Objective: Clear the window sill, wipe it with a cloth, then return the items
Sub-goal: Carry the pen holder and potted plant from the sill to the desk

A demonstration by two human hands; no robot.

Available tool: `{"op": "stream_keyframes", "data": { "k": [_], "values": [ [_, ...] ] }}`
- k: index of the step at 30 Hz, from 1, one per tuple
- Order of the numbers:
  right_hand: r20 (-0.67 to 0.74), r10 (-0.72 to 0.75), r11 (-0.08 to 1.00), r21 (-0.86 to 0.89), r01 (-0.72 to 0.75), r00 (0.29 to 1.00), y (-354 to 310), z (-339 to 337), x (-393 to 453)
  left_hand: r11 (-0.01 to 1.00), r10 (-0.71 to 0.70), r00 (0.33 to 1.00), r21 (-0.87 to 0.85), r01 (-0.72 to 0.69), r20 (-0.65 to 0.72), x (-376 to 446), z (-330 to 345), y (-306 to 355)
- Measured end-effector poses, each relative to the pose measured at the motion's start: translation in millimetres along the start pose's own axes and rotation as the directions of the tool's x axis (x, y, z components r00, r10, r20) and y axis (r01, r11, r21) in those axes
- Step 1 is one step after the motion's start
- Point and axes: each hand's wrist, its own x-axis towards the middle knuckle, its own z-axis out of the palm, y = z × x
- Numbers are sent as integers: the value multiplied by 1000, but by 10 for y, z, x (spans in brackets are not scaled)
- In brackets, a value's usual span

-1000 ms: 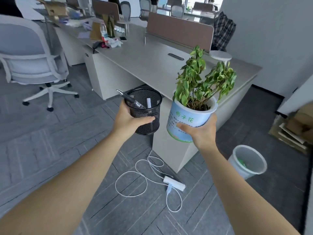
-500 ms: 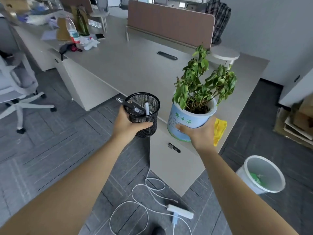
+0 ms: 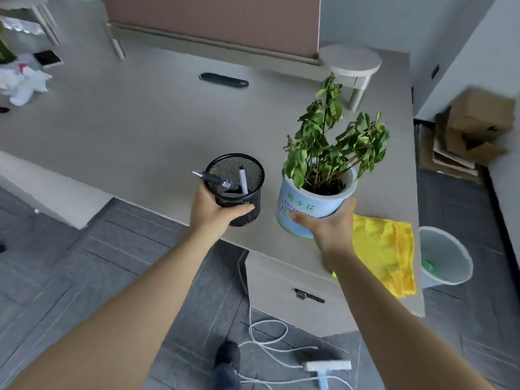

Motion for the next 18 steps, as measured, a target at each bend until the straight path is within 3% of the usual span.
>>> {"op": "stream_keyframes", "data": {
  "k": [8, 18],
  "values": [
    [-185, 80, 989, -111, -102, 979, 261, 596, 420, 996, -73, 985, 54, 65, 159, 951, -45, -471],
    [-224, 48, 994, -87, -69, 973, 457, 898, 618, 993, -109, 968, 67, 96, 224, 1269, -83, -851]
  ]
}}
